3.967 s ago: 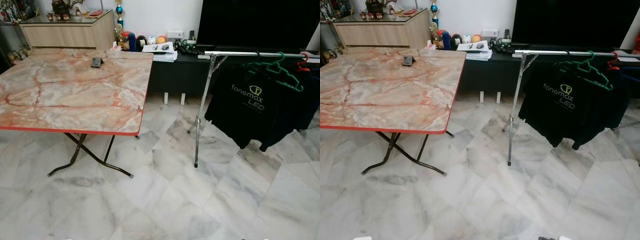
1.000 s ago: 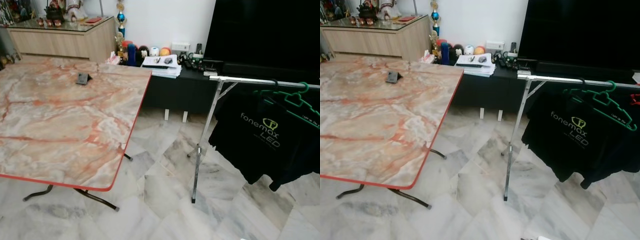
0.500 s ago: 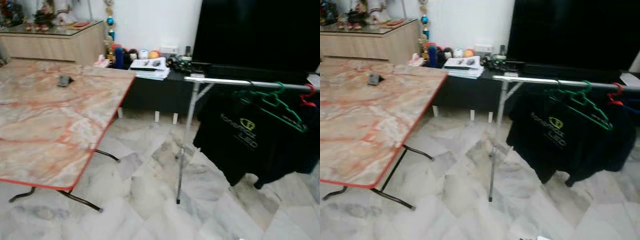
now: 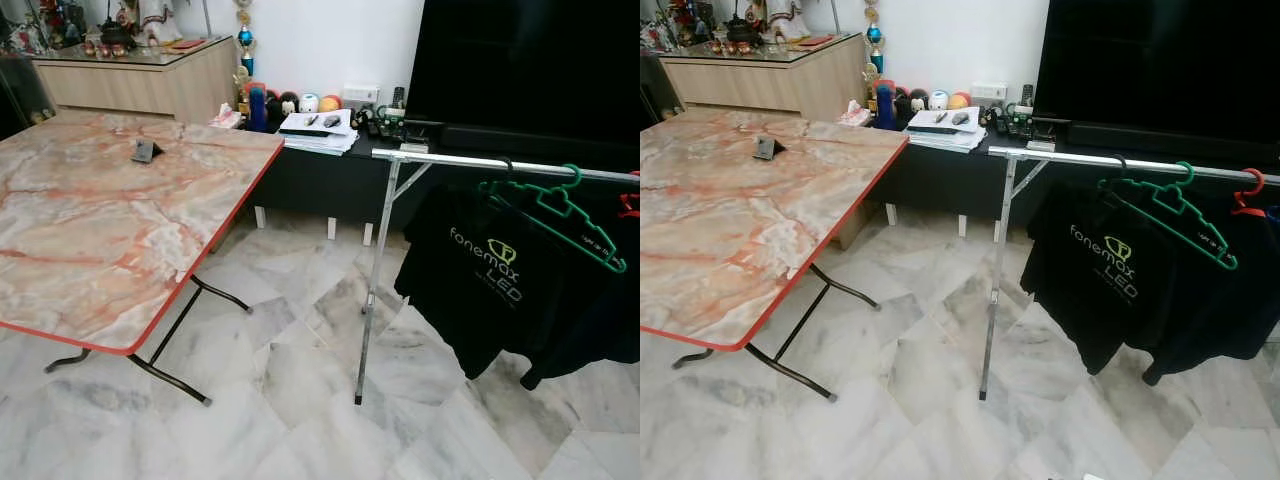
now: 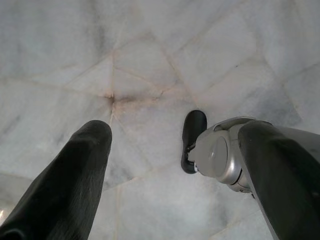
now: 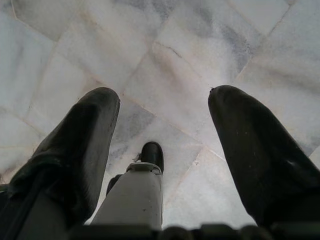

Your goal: Hang hanger

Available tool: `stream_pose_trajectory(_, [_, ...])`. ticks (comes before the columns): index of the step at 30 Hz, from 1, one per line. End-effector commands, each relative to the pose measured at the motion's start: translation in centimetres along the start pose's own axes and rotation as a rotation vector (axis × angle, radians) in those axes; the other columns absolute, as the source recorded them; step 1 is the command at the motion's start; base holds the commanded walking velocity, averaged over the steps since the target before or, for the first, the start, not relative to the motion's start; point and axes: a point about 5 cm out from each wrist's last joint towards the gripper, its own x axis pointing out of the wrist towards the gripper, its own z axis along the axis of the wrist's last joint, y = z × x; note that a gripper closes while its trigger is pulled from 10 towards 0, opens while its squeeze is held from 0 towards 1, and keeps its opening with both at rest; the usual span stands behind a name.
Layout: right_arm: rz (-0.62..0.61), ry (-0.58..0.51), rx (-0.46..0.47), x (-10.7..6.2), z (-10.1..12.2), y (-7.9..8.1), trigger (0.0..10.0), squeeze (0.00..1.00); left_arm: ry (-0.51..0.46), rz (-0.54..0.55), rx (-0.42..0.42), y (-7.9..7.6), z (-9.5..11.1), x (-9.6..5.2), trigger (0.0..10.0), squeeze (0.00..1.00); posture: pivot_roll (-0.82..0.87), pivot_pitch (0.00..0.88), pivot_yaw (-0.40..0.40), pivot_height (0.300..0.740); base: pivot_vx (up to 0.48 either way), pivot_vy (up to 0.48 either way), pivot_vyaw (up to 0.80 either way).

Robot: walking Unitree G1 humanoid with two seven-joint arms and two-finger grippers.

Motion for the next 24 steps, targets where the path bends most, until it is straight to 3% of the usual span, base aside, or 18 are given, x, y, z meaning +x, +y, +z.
stream_pose_trajectory(1, [-0.006, -0.005, 0.017, 0.0, 0.0, -0.1, 10.0, 0.0, 0.003, 0.006, -0.015, 0.2, 0.2, 0.1, 10.0, 0.0, 0.05, 0.017, -0.03, 0.74, 0.277, 0.0, 0.0])
stream_pose_trajectory(16, [-0.005, -0.002, 0.005, 0.0, 0.2, -0.2, 10.0, 0.0, -0.011, -0.005, -0.026, -0.9, 0.8, 0.4, 10.0, 0.0, 0.05, 0.022, -0.041, 0.74, 0.315, 0.0, 0.0])
stream_pose_trajectory(24, [-0.005, -0.001, 0.002, 0.0, 0.2, -0.1, 10.0, 0.0, 0.011, 0.006, -0.031, 0.4, -0.8, -0.3, 10.0, 0.0, 0.06, 0.022, -0.039, 0.74, 0.319, 0.0, 0.0])
